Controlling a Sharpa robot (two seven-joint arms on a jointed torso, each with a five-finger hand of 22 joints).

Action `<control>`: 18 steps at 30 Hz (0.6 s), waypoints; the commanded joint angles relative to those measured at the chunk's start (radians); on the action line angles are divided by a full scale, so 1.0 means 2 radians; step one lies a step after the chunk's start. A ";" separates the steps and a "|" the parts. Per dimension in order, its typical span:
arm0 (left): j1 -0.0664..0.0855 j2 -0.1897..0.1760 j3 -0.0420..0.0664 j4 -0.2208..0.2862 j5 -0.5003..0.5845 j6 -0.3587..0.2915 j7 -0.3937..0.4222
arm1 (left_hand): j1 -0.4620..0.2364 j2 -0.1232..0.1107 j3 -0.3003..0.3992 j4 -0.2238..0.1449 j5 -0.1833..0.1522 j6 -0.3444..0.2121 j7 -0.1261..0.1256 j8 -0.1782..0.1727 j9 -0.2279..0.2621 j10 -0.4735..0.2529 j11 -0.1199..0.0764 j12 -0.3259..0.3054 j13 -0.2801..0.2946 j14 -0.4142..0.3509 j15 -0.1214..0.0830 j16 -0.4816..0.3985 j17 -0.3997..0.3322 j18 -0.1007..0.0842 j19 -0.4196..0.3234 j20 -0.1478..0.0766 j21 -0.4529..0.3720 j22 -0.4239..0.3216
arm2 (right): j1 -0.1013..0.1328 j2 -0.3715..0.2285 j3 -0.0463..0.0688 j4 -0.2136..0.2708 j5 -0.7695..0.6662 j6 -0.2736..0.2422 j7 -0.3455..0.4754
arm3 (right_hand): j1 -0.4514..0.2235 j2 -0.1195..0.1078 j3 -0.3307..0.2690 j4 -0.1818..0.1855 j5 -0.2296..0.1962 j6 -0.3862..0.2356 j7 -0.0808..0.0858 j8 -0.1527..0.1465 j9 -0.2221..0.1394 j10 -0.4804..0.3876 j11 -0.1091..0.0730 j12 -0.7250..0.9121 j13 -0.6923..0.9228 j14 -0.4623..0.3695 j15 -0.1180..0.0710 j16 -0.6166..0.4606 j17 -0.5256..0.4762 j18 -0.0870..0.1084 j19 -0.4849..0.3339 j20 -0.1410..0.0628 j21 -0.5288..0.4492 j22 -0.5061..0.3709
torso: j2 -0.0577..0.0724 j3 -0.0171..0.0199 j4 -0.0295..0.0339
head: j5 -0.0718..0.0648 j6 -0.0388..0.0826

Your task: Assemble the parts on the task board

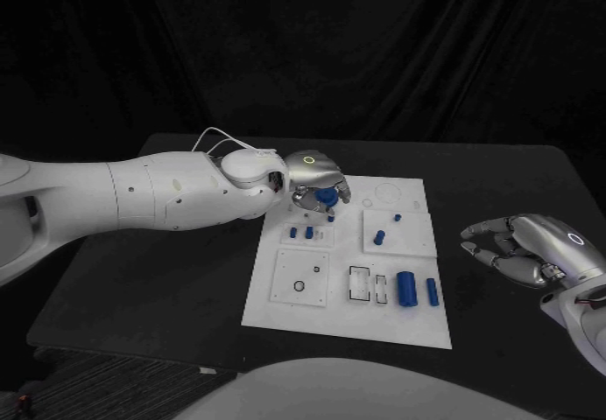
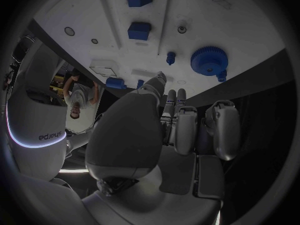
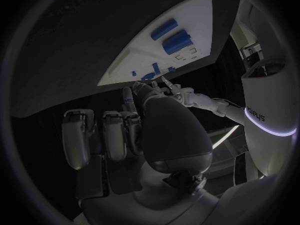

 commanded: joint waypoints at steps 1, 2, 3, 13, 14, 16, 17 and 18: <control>-0.002 0.003 0.000 -0.003 -0.014 0.004 -0.005 | 0.001 0.003 0.000 -0.003 0.004 0.004 -0.002 -0.001 -0.001 0.006 0.001 0.003 0.001 0.002 -0.001 0.003 0.010 0.006 0.000 -0.004 0.002 0.099 | -0.002 -0.001 0.000 0.000 0.004 -0.001 0.004 | -0.001 -0.003 0.002 0.001 0.003 0.004 0.000 0.002 0.001 0.052 0.001 0.001 0.132 0.053 -0.003 0.001 0.132 0.002 0.036 -0.003 0.000 0.123 | 0.000 0.0000 0.0000 | -0.001 0.000; -0.002 0.004 0.000 -0.004 -0.015 0.005 -0.005 | 0.000 0.003 0.000 -0.003 0.005 0.003 -0.004 -0.002 -0.002 0.007 0.003 0.004 0.001 0.002 -0.001 0.004 0.010 0.006 0.000 -0.004 0.002 0.099 | -0.002 -0.001 0.000 0.000 0.004 -0.001 0.004 | -0.001 -0.003 0.002 0.001 0.003 0.004 0.000 0.002 0.001 0.052 0.001 0.001 0.132 0.053 -0.003 0.001 0.132 0.002 0.036 -0.003 0.000 0.123 | 0.000 -0.0001 -0.0001 | -0.001 0.000; -0.003 0.005 0.000 -0.005 -0.015 0.005 -0.006 | 0.000 0.003 0.000 -0.003 0.005 0.003 -0.004 -0.002 -0.003 0.007 0.003 0.004 0.001 0.002 -0.001 0.004 0.010 0.006 0.000 -0.004 0.002 0.099 | -0.002 -0.001 0.000 0.000 0.004 -0.001 0.004 | -0.001 -0.003 0.002 0.001 0.003 0.004 0.000 0.002 0.001 0.052 0.001 0.001 0.132 0.053 -0.003 0.001 0.132 0.002 0.036 -0.003 0.000 0.123 | 0.000 0.0001 0.0000 | -0.001 0.000; -0.008 0.007 0.000 -0.008 -0.015 0.013 -0.008 | -0.005 0.004 0.004 -0.003 0.005 0.011 -0.005 0.001 -0.005 0.025 0.004 0.016 0.008 0.003 0.000 0.006 0.011 0.005 0.001 -0.004 0.004 0.100 | -0.003 -0.002 0.000 0.000 0.004 0.000 0.004 | -0.001 -0.003 0.002 0.001 0.003 0.004 0.000 0.002 0.001 0.052 0.001 0.001 0.132 0.053 -0.003 0.001 0.132 0.002 0.036 -0.003 0.000 0.123 | 0.000 0.0000 0.0001 | -0.002 0.000; -0.009 0.007 0.000 -0.008 -0.015 0.013 -0.008 | -0.006 0.004 0.003 -0.003 0.005 0.011 -0.005 0.001 -0.005 0.025 0.004 0.017 0.008 0.003 0.000 0.006 0.011 0.005 0.001 -0.004 0.004 0.100 | -0.003 -0.002 0.000 0.000 0.004 0.000 0.004 | -0.001 -0.003 0.002 0.001 0.003 0.004 0.000 0.002 0.001 0.052 0.001 0.001 0.132 0.053 -0.003 0.001 0.132 0.002 0.036 -0.003 0.000 0.123 | 0.000 0.0000 0.0001 | -0.002 0.000; -0.009 0.006 0.000 -0.007 -0.015 0.015 -0.008 | -0.007 0.004 0.003 -0.002 0.004 0.012 -0.005 0.001 -0.005 0.025 0.003 0.017 0.008 0.003 0.000 0.006 0.011 0.005 0.001 -0.003 0.004 0.100 | -0.003 -0.002 0.000 0.000 0.004 0.000 0.004 | -0.001 -0.003 0.002 0.001 0.003 0.004 0.000 0.002 0.001 0.052 0.001 0.001 0.132 0.053 -0.003 0.001 0.132 0.002 0.036 -0.003 0.000 0.123 | 0.000 -0.0001 0.0003 | -0.002 0.000; -0.009 0.006 0.000 -0.007 -0.015 0.016 -0.009 | -0.008 0.004 0.003 -0.002 0.003 0.012 -0.005 0.001 -0.005 0.026 0.003 0.018 0.009 0.003 0.000 0.006 0.011 0.005 0.001 -0.003 0.003 0.099 | -0.003 -0.001 0.000 -0.001 0.004 0.000 0.003 | -0.001 -0.003 0.002 0.001 0.003 0.004 0.000 0.002 0.001 0.052 0.001 0.001 0.132 0.053 -0.003 0.001 0.132 0.002 0.036 -0.003 0.000 0.123 | 0.000 0.0000 0.0004 | -0.002 0.000; -0.009 0.006 0.000 -0.006 -0.015 0.017 -0.009 | -0.009 0.004 0.003 -0.002 0.002 0.012 -0.005 0.001 -0.006 0.026 0.003 0.018 0.009 0.002 0.000 0.006 0.010 0.005 0.001 -0.003 0.003 0.099 | -0.003 -0.001 0.000 -0.001 0.004 0.001 0.003 | -0.001 -0.003 0.002 0.001 0.003 0.004 0.000 0.002 0.001 0.052 0.001 0.001 0.132 0.053 -0.003 0.001 0.132 0.002 0.036 -0.003 0.000 0.123 | 0.000 0.0000 0.0004 | -0.001 0.000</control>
